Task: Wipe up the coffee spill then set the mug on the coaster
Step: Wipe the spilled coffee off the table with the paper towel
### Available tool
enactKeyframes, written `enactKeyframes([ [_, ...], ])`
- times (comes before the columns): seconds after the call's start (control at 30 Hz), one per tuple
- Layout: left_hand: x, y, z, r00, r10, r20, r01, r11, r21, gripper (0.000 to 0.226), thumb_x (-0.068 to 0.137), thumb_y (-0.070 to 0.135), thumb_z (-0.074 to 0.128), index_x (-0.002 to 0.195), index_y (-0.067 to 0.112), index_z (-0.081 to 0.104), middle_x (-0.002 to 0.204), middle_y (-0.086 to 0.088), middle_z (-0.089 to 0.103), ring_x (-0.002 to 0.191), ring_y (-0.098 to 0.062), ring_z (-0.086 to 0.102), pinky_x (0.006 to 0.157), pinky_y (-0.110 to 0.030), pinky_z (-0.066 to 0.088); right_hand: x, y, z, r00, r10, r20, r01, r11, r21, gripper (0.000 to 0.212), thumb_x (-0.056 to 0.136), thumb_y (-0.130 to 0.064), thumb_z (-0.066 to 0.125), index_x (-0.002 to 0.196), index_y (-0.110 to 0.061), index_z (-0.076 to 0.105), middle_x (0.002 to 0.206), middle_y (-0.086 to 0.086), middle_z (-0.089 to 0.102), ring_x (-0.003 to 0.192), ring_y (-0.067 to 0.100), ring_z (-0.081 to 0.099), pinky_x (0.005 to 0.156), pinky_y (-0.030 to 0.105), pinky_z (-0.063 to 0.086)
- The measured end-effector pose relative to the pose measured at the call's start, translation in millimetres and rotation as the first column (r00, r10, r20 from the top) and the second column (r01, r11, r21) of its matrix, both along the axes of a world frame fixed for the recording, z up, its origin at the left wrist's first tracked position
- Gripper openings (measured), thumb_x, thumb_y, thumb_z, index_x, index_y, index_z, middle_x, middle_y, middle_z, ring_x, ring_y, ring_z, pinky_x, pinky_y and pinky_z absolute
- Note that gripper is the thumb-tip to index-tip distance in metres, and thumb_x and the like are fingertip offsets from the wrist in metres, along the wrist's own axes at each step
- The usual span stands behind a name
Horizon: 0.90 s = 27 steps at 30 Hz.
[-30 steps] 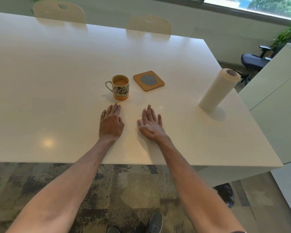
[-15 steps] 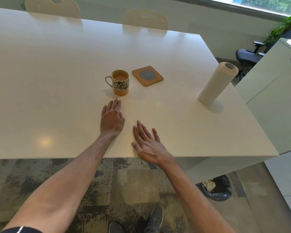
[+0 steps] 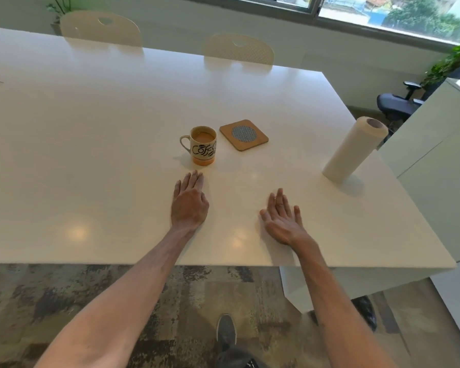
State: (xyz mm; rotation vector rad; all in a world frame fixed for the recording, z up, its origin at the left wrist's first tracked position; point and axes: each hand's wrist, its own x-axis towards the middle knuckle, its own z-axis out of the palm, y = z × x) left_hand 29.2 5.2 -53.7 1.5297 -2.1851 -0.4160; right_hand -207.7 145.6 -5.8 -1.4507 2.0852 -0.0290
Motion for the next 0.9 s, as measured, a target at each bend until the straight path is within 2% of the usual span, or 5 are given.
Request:
enactKeyframes([
  [0.23, -3, -6, -7, 1.0, 0.02, 0.011, -0.019, 0.999, -0.034, 0.063, 0.107, 0.012, 0.043, 0.17, 0.016, 0.035, 0.179, 0.0, 0.031, 0.167, -0.018, 0.023, 0.137, -0.043, 0.016, 1, -83, -4, 0.999, 0.008, 0.044, -0.004, 0.996, -0.085, 0.073, 0.116, -0.051, 0.017, 0.172, -0.02, -0.019, 0.17, -0.004, -0.045, 0.162, 0.013, -0.033, 0.134, 0.044, -0.018],
  [0.47, -10, -7, -16, 0.994, 0.078, 0.073, -0.069, 0.99, -0.122, 0.066, 0.102, 0.014, 0.045, 0.168, 0.018, 0.04, 0.175, 0.0, 0.038, 0.164, -0.016, 0.031, 0.135, -0.044, 0.024, 30, -132, -17, 0.971, 0.234, 0.043, -0.225, 0.962, -0.153, 0.076, 0.115, -0.055, 0.019, 0.17, -0.023, -0.023, 0.167, -0.004, -0.05, 0.159, 0.012, -0.038, 0.134, 0.045, -0.018],
  [0.67, -12, -10, -12, 0.993, 0.112, -0.031, -0.114, 0.989, -0.09, 0.063, 0.104, 0.008, 0.045, 0.166, 0.02, 0.046, 0.173, 0.004, 0.042, 0.163, -0.011, 0.033, 0.136, -0.039, 0.022, 46, -122, -23, 0.9, 0.434, 0.033, -0.415, 0.88, -0.231, 0.072, 0.116, -0.048, 0.02, 0.171, -0.025, -0.021, 0.174, -0.005, -0.038, 0.162, 0.01, -0.031, 0.133, 0.038, -0.016],
  [0.8, -19, -18, 4, 0.894, 0.313, -0.32, -0.318, 0.947, 0.037, 0.047, 0.103, 0.003, 0.051, 0.141, 0.02, 0.073, 0.143, 0.002, 0.073, 0.135, -0.016, 0.067, 0.119, -0.031, 0.047, 31, -100, -22, 0.883, 0.464, -0.074, -0.454, 0.802, -0.388, 0.071, 0.11, -0.022, 0.043, 0.175, -0.024, 0.016, 0.183, -0.005, 0.007, 0.169, 0.014, 0.007, 0.136, 0.038, 0.022],
  [0.9, -23, -27, 16, 0.823, 0.4, -0.402, -0.411, 0.909, 0.063, 0.036, 0.104, 0.006, 0.053, 0.121, 0.022, 0.081, 0.118, 0.006, 0.083, 0.112, -0.016, 0.077, 0.102, -0.036, 0.059, 20, -94, -15, 0.906, 0.405, -0.121, -0.41, 0.773, -0.484, 0.065, 0.103, -0.019, 0.058, 0.166, -0.025, 0.044, 0.17, -0.008, 0.045, 0.154, 0.016, 0.041, 0.111, 0.042, 0.056],
])
